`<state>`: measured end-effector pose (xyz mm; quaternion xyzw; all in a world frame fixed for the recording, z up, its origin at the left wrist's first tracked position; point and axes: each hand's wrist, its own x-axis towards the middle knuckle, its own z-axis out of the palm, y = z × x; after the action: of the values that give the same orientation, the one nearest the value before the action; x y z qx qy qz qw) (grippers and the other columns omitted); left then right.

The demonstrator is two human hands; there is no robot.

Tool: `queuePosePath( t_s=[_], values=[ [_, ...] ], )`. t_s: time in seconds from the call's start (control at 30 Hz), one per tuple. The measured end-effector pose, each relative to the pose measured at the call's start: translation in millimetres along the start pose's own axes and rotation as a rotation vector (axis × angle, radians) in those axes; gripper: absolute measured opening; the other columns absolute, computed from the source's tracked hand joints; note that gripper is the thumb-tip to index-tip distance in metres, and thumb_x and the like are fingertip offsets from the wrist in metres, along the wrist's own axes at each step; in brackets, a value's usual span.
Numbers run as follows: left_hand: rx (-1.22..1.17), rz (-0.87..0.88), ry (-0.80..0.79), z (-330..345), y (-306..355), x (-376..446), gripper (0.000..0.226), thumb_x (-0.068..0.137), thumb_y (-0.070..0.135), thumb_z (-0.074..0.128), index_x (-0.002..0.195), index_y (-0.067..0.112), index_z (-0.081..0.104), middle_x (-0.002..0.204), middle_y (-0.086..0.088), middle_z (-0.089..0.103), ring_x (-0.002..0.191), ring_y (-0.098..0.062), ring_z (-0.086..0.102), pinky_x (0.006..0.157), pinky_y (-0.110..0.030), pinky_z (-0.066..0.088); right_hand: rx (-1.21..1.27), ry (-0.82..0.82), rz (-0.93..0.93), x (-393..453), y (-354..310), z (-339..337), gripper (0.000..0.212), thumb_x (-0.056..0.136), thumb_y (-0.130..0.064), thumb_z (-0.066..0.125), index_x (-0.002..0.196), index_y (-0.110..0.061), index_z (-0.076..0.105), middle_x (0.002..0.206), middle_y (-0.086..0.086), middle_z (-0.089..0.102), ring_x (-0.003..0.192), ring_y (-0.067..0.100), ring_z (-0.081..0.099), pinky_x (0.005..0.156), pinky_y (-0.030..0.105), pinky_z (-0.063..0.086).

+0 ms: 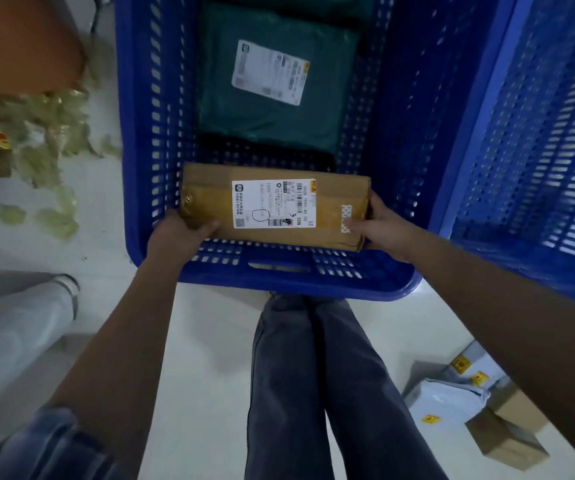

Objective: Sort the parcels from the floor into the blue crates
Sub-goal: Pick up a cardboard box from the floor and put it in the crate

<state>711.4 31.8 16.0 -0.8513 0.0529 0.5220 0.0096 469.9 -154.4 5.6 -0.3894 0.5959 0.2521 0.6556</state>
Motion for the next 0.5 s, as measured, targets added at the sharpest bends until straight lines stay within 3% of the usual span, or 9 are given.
queuePosePath(
  t_s=[0.13, 0.27, 0.37, 0.5],
  values=[
    [0.244, -0.006, -0.014, 5.0, 4.9, 16.6, 0.074, 0.086, 0.053, 0.056, 0.131, -0.003, 0.040, 0.127, -0.022, 0.054, 0.115, -0.038, 0.052, 0.093, -0.046, 0.045, -0.077, 0.145, 0.017, 14.6, 11.6, 23.3, 0.075, 0.092, -0.010, 0.057, 0.150, -0.023, 0.011, 0.143, 0.007, 0.044, 0.127, 0.026, 0.046, 0.105, 0.038, 0.041],
    [0.513, 0.001, -0.033, 7.5, 11.7, 25.3, 0.066, 0.090, 0.056, 0.047, 0.122, -0.001, 0.051, 0.121, -0.019, 0.057, 0.112, -0.034, 0.055, 0.089, -0.043, 0.045, -0.098, 0.203, -0.018, 19.0, 22.0, 34.9, 0.073, 0.092, -0.003, 0.054, 0.150, -0.018, 0.012, 0.140, 0.011, 0.045, 0.126, 0.025, 0.045, 0.093, 0.026, 0.037],
    [0.676, -0.026, -0.071, 10.3, 18.3, 24.7, 0.058, 0.092, 0.056, 0.042, 0.113, 0.004, 0.056, 0.116, -0.014, 0.060, 0.109, -0.030, 0.056, 0.078, -0.036, 0.038, -0.095, 0.222, -0.035, 21.3, 22.5, 38.1, 0.073, 0.091, 0.000, 0.051, 0.150, -0.017, 0.011, 0.138, 0.012, 0.046, 0.124, 0.025, 0.046, 0.091, 0.026, 0.038],
    [0.737, -0.084, -0.075, 9.2, 23.5, 25.6, 0.056, 0.093, 0.055, 0.042, 0.115, 0.006, 0.055, 0.117, -0.013, 0.060, 0.109, -0.029, 0.056, 0.078, -0.035, 0.036, -0.094, 0.198, -0.047, 19.0, 23.0, 38.7, 0.075, 0.091, -0.001, 0.052, 0.150, -0.019, 0.010, 0.138, 0.010, 0.046, 0.114, 0.019, 0.047, 0.090, 0.025, 0.039]
  ],
)
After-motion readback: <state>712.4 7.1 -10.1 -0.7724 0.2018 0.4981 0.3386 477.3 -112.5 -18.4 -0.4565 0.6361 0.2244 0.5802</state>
